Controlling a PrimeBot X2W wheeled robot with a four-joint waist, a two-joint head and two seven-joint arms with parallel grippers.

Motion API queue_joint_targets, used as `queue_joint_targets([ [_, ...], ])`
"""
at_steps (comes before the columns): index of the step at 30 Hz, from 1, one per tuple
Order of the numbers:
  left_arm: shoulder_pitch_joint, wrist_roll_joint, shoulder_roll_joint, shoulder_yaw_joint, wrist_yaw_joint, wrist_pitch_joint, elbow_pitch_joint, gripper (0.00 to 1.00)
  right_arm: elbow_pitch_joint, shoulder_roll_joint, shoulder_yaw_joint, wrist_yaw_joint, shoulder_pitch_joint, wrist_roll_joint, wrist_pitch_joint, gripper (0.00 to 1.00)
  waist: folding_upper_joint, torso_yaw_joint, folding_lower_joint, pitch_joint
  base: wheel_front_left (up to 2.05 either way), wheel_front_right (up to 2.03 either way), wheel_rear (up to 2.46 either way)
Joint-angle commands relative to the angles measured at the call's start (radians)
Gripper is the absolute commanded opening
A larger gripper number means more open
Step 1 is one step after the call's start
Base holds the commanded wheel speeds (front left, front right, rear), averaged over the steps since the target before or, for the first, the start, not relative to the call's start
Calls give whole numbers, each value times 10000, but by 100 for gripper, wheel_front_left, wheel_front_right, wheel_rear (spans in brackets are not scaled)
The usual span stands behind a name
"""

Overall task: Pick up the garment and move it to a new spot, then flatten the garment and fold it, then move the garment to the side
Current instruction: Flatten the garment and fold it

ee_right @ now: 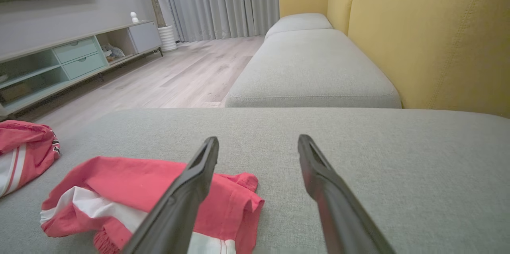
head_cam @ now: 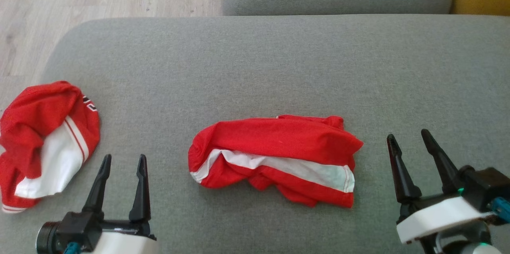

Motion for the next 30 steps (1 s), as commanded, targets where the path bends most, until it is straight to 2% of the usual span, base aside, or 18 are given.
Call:
queue_joint_targets([
  [1, -405, -20, 231, 316, 3, 9, -308, 100, -409, -62, 251, -7, -172, 78, 3, 100, 0, -19, 1, 2, 0, 0, 0],
  [14, -539, -224, 247, 212, -97, 252, -333, 100, -427, -62, 228, -7, -184, 134, 14, 100, 0, -26, 1, 77, 0, 0, 0],
  [17, -913, -318, 187, -131, -442, 675, -347, 100, -456, -62, 193, -7, -224, 140, 15, 100, 0, 38, 1, 227, 0, 0, 0],
  [23, -1782, -1073, -262, -1067, -1316, 2534, 540, 100, -430, -62, 303, -7, -404, 128, 32, 100, 0, 11, 1, 540, 0, 0, 0],
  [27, -2131, -1566, -505, -1347, -1688, 3356, 1339, 100, -351, -62, 341, -7, -508, 173, -4, 100, 0, -103, 1, 735, 0, 0, 0],
  [30, -2318, -1831, -640, -1405, -1891, 3598, 1772, 100, -280, -62, 337, -7, -541, 215, -15, 100, 0, -185, 1, 849, 0, 0, 0],
])
